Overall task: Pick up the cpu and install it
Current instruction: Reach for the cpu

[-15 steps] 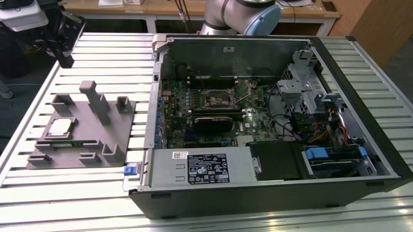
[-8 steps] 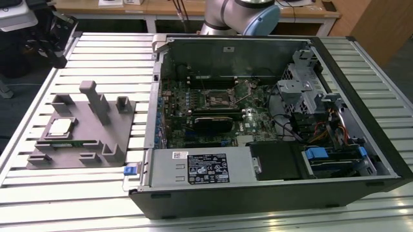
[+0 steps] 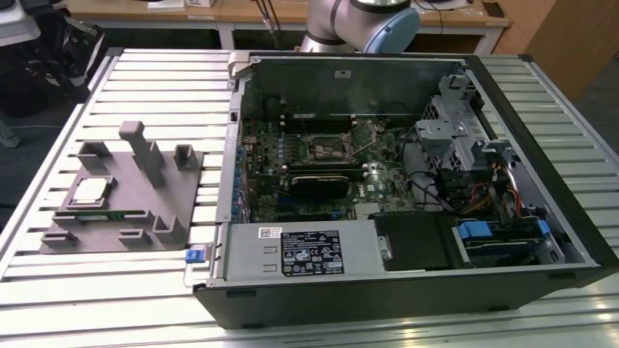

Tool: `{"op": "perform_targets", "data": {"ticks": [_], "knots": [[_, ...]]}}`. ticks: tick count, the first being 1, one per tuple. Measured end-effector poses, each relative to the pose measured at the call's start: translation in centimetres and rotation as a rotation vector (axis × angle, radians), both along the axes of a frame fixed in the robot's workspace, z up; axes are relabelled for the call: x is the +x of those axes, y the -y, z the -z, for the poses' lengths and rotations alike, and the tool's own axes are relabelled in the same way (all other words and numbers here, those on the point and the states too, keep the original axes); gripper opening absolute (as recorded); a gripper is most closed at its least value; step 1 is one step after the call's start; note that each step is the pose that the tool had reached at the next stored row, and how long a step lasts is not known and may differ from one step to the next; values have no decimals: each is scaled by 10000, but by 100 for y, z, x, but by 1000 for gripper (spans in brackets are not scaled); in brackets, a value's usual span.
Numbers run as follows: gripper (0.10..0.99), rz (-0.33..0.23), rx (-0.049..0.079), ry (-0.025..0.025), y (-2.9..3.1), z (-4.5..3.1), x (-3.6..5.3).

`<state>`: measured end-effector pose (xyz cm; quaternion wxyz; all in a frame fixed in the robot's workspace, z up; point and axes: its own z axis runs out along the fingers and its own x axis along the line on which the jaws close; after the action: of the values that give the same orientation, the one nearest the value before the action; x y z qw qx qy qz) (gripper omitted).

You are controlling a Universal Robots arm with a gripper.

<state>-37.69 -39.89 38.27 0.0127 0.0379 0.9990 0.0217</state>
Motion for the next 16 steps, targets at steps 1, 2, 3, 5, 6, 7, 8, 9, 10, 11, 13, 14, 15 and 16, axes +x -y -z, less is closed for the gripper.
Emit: {"op": "perform_targets", "data": {"ticks": [1, 2, 3, 5, 6, 7, 8, 9, 10, 11, 13, 14, 15, 16], "knots": [[106, -1, 0, 0, 0, 1, -15], [106, -1, 0, -2, 0, 1, -30], [106, -1, 0, -1, 0, 3, -46], [106, -1, 0, -2, 0, 5, -77], [106, -1, 0, -3, 0, 5, -92], [106, -1, 0, -3, 0, 6, -107], [106, -1, 0, -4, 0, 7, -124], [106, -1, 1, -5, 0, 8, -141], [106, -1, 1, -6, 0, 10, -158], [106, -2, 1, -8, 1, 12, -175], [106, 0, 0, -14, 7, 17, -209], [106, -1, 1, -16, 16, 20, -224], [106, -2, 1, -20, 29, 23, -237], [106, -1, 1, -25, 43, 27, -249]]}}
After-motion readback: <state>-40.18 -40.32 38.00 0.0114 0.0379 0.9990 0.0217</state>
